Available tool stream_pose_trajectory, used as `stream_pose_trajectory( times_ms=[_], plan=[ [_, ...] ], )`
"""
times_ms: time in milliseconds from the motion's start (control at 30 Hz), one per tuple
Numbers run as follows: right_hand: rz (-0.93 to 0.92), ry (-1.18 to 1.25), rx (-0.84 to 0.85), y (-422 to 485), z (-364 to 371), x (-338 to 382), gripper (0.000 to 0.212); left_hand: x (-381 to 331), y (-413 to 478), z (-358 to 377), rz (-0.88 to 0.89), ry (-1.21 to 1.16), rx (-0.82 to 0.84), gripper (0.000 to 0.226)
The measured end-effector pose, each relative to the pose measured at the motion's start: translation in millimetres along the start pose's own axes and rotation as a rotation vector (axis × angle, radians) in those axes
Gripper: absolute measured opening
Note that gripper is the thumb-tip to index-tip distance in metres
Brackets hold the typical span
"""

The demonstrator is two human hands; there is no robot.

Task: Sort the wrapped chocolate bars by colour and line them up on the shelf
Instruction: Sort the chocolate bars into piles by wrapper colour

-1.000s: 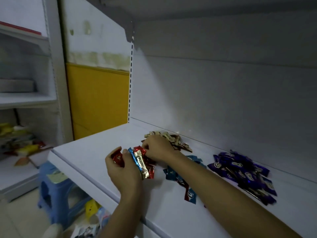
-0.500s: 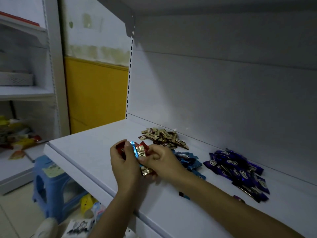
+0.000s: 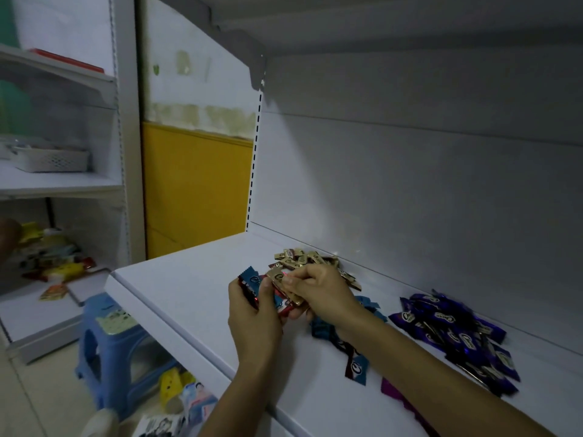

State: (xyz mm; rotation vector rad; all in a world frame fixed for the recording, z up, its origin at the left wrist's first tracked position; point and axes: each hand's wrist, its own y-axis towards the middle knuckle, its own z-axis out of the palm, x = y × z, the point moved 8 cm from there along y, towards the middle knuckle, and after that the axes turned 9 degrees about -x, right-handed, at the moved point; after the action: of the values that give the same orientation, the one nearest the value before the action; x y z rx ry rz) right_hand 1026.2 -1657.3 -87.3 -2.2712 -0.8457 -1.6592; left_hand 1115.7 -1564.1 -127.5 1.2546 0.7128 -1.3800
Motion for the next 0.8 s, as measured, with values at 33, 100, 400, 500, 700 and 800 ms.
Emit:
stream_pose_trajectory(
  times_ms=[33,100,400,500,700,800],
  plan=[
    [-0.005,-0.019,0.015,1.4,-0.9,1.4,0.009,-0.1,0.3,0.1,0.002,-0.003,0.002,0.014],
    [-0.045,-0.084,-0.003,4.9,-6.6,4.8,0.01,0.3,0.8,-1.0,0.009,-0.011,-0.004,0.014],
    [0.162,-0.018,-0.285,79.8,-65.9,-26.3,0.025,5.5,2.1,2.2,-0.032,-0.01,0.018,0.023],
    [0.097,-0.49,-0.267,87.9,-81.3,-32.2,0.031,4.7,1.0,5.8,-0.037,-0.004,0.065,0.024],
    [-0.016,-0.176,-0.034,36.4,-59.6,-17.1,0.044,4.4,-12.1,25.3,-0.03,-0.017,0.325,0.029],
    [-0.103,-0.181,0.119,3.1,-49.4,-9.7,0.028,1.7,-19.9,32.4,0.018,0.001,0.443,0.028]
  ],
)
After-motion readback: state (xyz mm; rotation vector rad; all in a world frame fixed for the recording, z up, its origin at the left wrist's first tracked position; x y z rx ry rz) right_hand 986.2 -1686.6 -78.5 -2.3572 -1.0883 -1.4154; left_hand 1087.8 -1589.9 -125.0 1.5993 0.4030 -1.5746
